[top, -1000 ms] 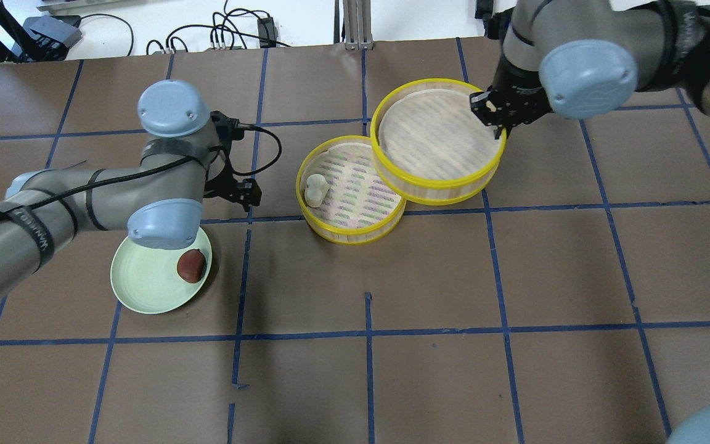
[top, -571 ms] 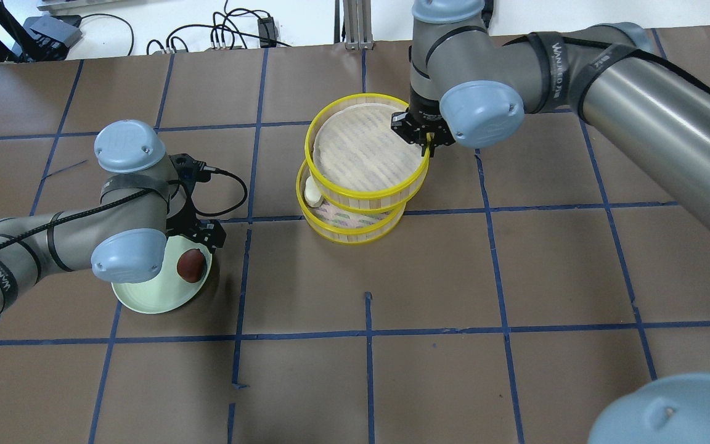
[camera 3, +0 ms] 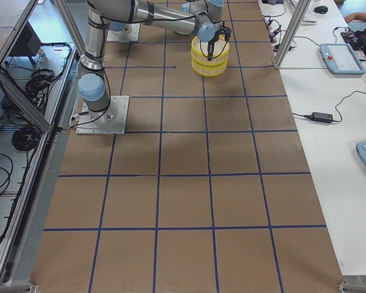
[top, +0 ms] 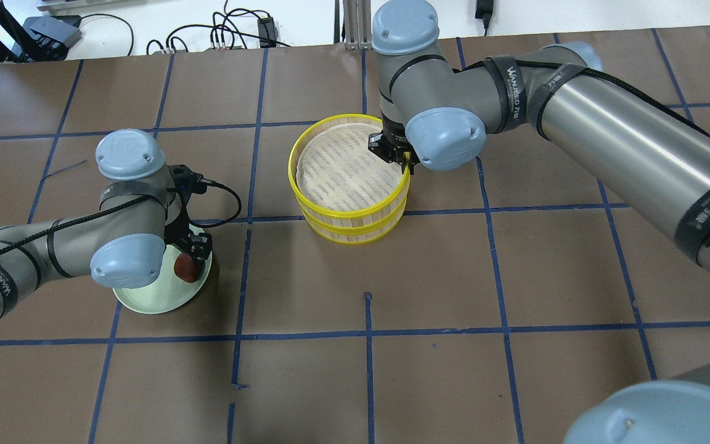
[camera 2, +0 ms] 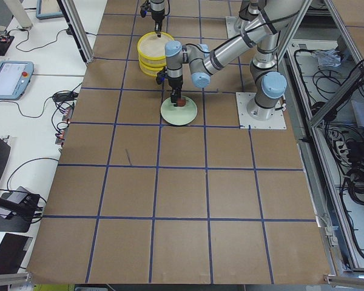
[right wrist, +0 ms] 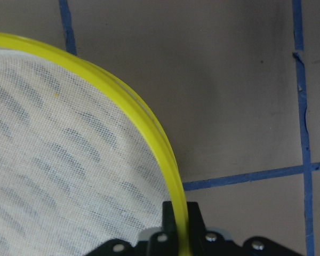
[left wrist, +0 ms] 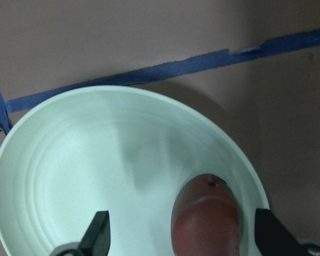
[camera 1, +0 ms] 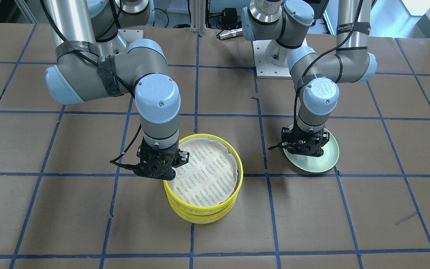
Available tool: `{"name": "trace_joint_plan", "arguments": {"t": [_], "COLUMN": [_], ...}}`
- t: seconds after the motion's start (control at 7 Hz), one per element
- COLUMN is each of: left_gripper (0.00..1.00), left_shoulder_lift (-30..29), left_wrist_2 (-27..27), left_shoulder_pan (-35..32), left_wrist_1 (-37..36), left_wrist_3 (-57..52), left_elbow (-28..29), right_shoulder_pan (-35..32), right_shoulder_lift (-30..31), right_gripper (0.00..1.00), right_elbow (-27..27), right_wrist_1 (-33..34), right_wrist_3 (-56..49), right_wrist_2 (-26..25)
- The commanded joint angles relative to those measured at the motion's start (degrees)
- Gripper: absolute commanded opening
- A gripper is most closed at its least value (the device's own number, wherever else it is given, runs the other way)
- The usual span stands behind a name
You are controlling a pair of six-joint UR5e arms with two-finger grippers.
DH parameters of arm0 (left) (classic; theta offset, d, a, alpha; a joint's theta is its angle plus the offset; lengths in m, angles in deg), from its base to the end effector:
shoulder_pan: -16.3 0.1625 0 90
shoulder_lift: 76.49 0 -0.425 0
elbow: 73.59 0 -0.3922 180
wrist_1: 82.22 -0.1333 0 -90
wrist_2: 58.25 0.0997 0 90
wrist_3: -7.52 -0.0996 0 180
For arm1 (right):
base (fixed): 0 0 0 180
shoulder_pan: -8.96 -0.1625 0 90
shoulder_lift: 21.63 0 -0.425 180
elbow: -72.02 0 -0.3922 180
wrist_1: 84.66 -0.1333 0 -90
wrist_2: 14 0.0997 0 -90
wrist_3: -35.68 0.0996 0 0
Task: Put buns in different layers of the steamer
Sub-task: 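Grasp brown bun with left gripper while right seats the tier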
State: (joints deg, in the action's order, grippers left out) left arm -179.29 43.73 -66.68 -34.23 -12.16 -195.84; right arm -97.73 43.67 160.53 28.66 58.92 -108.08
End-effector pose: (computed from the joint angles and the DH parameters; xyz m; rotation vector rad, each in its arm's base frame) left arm -0.0549 -0.4759 0.1968 0.3331 2.9279 0.1475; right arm 0.3041 -0.5748 0.2949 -0.1758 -3.0700 0.0402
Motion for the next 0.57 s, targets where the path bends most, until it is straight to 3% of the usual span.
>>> {"name": "trace_joint_plan", "arguments": {"t": [0.0,0.43], "left_gripper": [0.46,0.05], "left_shoulder_lift": [-0.04,0.14], "left_wrist_2": [0.06,-0.12], "left_shoulder_pan": [0.01,-0.07], "left_wrist_1": [0.17,-0.26], "left_wrist_3": [-0.01,-0.36], "left_elbow": [-0.17,1.22], "right_shoulder_pan": [-0.09,-0.09], "right_shoulder_lift": [-0.08,-0.52], "right_gripper": [0.02,0.02], "right_elbow": [0.43,0.43], "right_wrist_1": [0.14,3.91], "right_wrist_3": [0.13,-0.04], "right_wrist_2": [0.30,-0.14]}}
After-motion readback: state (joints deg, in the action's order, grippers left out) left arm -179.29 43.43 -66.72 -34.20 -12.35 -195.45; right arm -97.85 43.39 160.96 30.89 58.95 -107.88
